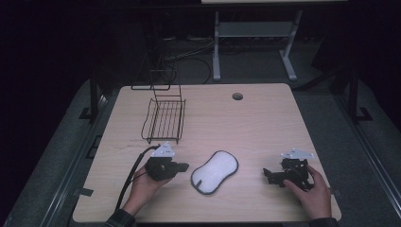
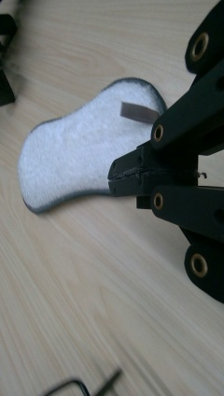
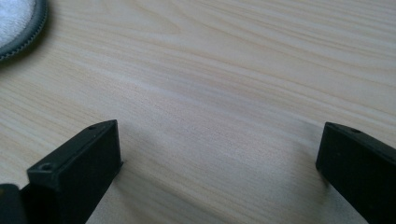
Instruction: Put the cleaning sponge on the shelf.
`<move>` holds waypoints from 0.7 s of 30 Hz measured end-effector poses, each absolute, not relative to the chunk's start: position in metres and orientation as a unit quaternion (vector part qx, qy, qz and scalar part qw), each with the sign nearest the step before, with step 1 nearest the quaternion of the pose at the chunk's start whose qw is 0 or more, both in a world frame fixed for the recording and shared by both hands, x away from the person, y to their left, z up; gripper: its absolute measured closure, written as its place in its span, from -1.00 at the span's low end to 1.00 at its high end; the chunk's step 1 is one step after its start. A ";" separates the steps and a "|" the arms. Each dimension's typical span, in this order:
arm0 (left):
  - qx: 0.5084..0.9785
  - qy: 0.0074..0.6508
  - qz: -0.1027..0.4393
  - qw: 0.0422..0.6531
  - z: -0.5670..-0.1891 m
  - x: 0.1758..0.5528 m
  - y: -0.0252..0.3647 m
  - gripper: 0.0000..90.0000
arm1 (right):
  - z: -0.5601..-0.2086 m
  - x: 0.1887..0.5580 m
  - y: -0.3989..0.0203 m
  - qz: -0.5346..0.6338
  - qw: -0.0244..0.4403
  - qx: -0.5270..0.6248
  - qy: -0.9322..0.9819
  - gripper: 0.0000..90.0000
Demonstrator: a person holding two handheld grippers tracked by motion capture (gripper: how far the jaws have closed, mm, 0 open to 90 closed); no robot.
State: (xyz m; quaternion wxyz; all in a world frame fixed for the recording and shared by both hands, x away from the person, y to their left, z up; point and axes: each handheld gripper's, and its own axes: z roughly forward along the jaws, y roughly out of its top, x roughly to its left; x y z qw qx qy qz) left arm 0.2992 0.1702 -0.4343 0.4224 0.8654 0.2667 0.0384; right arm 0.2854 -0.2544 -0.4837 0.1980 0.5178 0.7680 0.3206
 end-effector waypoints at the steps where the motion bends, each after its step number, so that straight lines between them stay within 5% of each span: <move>1: 0.866 0.264 0.034 0.424 -0.435 0.299 0.167 1.00 | -0.484 0.285 -0.254 0.321 0.198 0.518 0.768 -1.00; 21: 0.888 0.218 -0.014 0.404 -0.454 0.289 0.120 1.00 | -0.484 0.285 -0.254 0.321 0.198 0.518 0.768 -1.00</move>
